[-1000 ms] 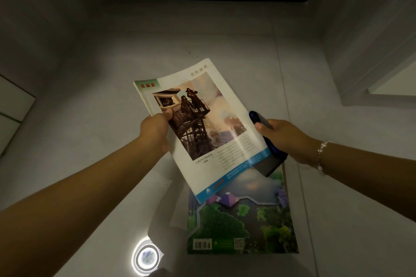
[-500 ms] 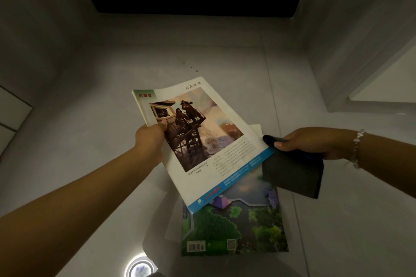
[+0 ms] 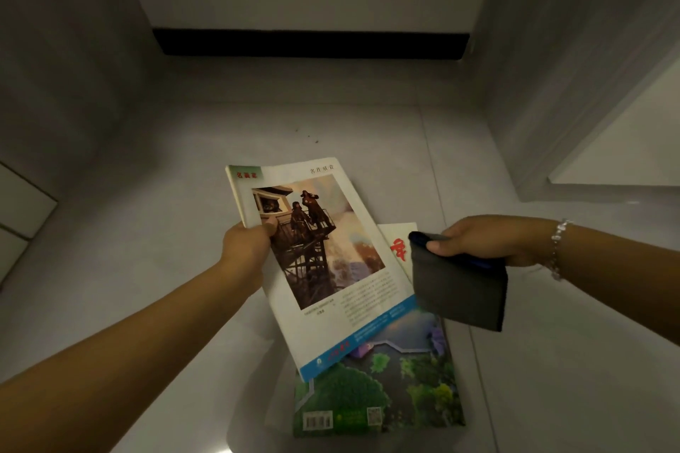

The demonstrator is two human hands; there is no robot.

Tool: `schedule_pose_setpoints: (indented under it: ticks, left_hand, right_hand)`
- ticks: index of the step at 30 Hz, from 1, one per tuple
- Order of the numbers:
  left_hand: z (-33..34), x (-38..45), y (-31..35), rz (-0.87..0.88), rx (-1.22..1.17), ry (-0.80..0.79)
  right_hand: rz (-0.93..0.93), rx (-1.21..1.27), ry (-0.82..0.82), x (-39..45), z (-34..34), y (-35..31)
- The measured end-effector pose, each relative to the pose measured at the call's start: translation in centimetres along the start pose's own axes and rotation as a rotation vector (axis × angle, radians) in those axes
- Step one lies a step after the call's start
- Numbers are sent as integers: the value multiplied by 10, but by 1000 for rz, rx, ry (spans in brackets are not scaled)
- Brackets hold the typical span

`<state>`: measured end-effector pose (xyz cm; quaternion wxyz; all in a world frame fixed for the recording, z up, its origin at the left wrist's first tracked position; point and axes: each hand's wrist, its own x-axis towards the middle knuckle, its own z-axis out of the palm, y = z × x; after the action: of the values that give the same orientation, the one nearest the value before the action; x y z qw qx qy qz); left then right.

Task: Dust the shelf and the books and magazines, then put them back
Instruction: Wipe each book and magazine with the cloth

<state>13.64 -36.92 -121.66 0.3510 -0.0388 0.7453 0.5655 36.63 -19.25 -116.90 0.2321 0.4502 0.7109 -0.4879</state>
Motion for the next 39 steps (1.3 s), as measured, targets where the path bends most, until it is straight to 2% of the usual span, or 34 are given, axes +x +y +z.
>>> schedule_pose_setpoints:
  ticks: [7, 13, 17, 22, 25, 30, 33, 39]
  left_hand:
    - [15, -27, 10, -14, -108, -208]
    - [31, -61, 39, 16, -206, -430]
    - [32, -78, 62, 59, -260, -538]
    - [30, -96, 79, 186, -239, -592]
    - [29, -106, 89, 309, -209, -625]
    - [21, -107, 110, 424, -231, -582]
    - [16, -106, 112, 508, -202, -473]
    - [8, -109, 129, 470, -219, -263]
  right_hand:
    - [-229, 92, 180, -1, 20, -30]
    - [-529, 16, 380, -20, 37, -64]
    - [-647, 20, 341, -38, 40, -79]
    - [-730, 322, 313, -57, 33, -95]
    - [-753, 353, 341, -61, 24, -104]
    - [-804, 272, 470, -69, -3, -116]
    - [-884, 186, 479, -89, -22, -130]
    - [-1100, 157, 586, -131, -58, -161]
